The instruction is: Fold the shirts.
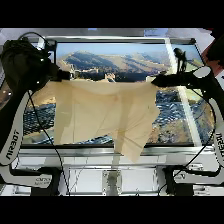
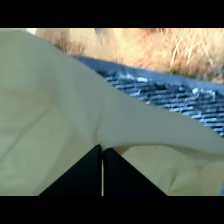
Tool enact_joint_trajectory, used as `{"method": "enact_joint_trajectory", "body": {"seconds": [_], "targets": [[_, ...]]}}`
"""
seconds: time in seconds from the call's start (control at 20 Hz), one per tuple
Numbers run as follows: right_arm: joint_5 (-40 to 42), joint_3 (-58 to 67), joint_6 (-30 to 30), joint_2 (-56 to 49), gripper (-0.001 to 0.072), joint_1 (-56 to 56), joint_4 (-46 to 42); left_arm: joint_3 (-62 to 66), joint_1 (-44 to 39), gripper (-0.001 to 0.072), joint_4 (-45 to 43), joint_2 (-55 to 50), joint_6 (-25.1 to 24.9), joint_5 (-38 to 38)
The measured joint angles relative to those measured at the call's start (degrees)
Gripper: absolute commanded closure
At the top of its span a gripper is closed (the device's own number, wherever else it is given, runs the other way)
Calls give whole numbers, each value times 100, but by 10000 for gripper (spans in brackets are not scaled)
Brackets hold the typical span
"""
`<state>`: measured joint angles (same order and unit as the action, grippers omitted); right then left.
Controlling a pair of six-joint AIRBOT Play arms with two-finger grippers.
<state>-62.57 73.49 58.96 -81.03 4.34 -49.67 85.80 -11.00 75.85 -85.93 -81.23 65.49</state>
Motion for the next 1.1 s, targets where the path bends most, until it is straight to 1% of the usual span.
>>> {"method": "enact_joint_trajectory", "body": {"seconds": [0.15,0.35,0.5,0.6,0.9,0.95,1.0,1.05,1.1], "targets": [[-369,-527,131,2,684,-245,-428,-553,17,694,273,11,-280,273],[-396,-1408,267,4,685,-378,-962,-1285,26,694,396,17,-422,179],[-120,-1773,520,4,685,-402,-1499,-1537,28,694,155,17,-422,44],[70,-1878,643,4,685,-402,-1668,-1611,46,694,-144,17,-350,-15],[654,-1978,826,4,684,-402,-1700,-1685,122,692,-400,4,-264,-59],[715,-1985,839,4,683,-400,-1694,-1687,129,677,-398,-2,-251,-61],[752,-1985,848,4,650,-400,-1687,-1687,129,488,-378,-7,-251,-59],[778,-1985,868,4,532,-400,-1650,-1692,131,171,-304,-11,-249,-55],[769,-1976,885,4,363,-396,-1593,-1692,133,64,-210,-13,-245,-33]]}}
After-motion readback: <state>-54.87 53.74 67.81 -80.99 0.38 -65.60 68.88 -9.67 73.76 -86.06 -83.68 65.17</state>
